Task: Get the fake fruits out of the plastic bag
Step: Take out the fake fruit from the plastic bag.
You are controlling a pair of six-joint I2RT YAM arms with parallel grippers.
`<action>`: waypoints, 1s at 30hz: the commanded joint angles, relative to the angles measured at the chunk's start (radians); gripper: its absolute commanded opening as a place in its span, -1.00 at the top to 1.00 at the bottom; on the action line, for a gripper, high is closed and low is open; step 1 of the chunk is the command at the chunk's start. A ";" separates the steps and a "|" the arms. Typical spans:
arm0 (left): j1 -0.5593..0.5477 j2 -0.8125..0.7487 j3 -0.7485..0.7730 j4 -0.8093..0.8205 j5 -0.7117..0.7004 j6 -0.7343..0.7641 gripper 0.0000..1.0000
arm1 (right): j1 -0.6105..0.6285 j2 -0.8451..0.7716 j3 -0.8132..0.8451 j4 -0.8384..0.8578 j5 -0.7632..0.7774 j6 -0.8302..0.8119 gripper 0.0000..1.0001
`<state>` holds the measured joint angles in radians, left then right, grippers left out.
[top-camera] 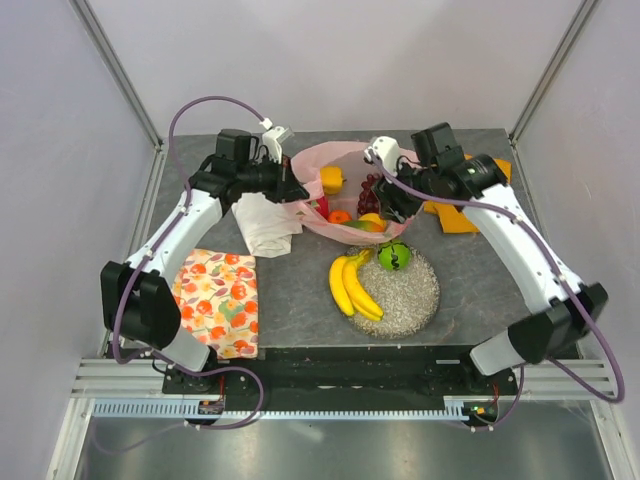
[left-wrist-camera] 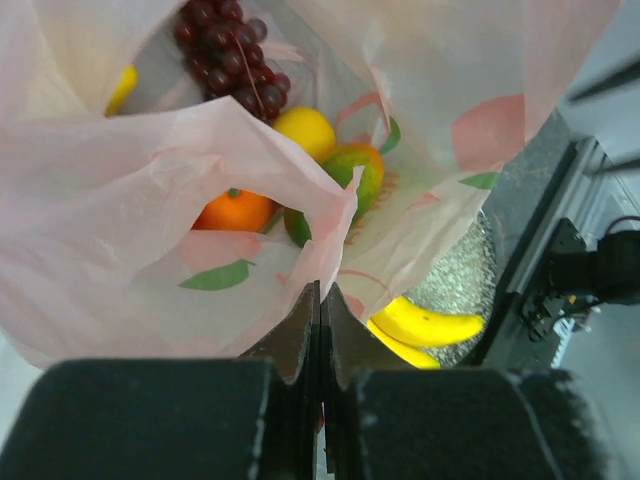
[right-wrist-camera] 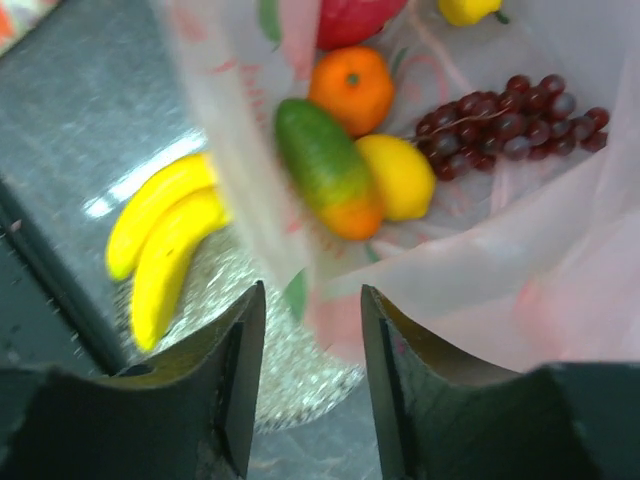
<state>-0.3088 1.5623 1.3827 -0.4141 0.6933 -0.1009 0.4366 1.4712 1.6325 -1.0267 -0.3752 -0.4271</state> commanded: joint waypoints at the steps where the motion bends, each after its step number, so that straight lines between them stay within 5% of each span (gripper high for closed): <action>1: 0.004 -0.059 -0.079 -0.029 0.081 -0.017 0.97 | 0.008 0.173 0.073 0.175 0.111 0.001 0.05; 5: 0.004 -0.113 -0.131 -0.083 0.065 0.026 0.97 | 0.043 0.297 0.049 0.189 0.183 0.008 0.15; 8: 0.004 -0.143 -0.149 -0.104 0.051 0.061 0.97 | 0.082 0.247 -0.060 0.162 0.185 -0.034 0.15; 13: 0.002 -0.137 -0.172 -0.109 0.043 0.056 0.97 | 0.094 0.224 -0.073 0.186 0.229 -0.085 -0.05; 25: 0.002 -0.094 -0.169 -0.074 0.037 0.038 0.97 | 0.106 0.472 0.056 0.237 0.269 -0.125 -0.39; 30: 0.002 -0.096 -0.178 -0.071 0.032 0.043 0.97 | 0.106 0.497 0.055 0.203 0.190 -0.186 -0.63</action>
<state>-0.3088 1.4662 1.1992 -0.5144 0.7235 -0.0769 0.5377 1.9602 1.6550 -0.8001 -0.1314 -0.5495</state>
